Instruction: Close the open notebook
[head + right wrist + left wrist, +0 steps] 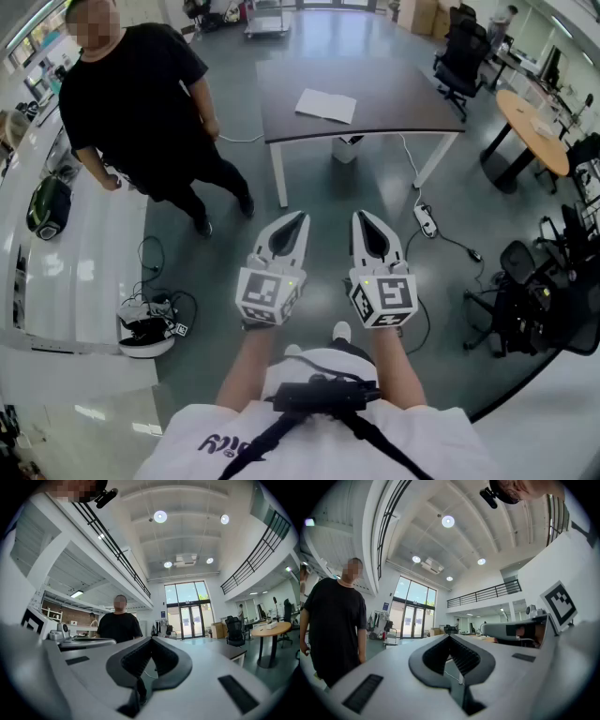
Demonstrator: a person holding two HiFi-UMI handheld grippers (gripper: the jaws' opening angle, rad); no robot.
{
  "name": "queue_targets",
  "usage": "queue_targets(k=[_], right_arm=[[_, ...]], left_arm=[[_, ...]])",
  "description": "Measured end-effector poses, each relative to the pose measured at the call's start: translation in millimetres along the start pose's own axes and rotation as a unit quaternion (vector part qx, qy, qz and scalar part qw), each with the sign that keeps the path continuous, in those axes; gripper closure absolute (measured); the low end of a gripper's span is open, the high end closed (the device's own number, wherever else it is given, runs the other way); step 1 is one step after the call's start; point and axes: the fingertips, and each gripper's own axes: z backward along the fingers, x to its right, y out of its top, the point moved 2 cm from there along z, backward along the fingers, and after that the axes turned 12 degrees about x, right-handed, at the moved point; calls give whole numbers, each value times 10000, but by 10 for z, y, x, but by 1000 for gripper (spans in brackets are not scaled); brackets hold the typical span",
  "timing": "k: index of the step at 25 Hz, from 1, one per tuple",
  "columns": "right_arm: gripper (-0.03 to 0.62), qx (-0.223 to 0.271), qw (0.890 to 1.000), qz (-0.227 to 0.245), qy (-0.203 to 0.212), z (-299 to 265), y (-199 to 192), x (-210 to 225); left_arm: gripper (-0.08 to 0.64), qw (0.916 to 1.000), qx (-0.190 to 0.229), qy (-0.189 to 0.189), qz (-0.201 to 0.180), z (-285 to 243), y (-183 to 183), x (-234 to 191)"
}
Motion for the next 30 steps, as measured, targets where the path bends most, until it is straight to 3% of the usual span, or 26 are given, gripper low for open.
queue_targets(k=[6,10,17,20,23,30], right_arm=[[588,-10,9999,-60,83,-31,109,595],[588,-238,9990,-370,-36,-3,59,1110],[588,-402,9959,-800,-104,72,-145,1774],[588,-424,9941,-992,84,-9,-223,1817],[588,-593,9942,-878,206,-166,-365,1826],[588,-1095,9911,-675,-335,-738,-852,2178]], left_arm=[[552,9999,14,108,-60,-489,-36,326],[552,9998,-7,196,-51,-858,-130,562],[552,9988,-386,233,-198,-1233,-468,1005],[552,9984,-485,271,-113,-1323,-581,960],[552,9977,-565,367,18,-1470,-702,797],[552,9978,-536,146,374,-2118,-1072,287]])
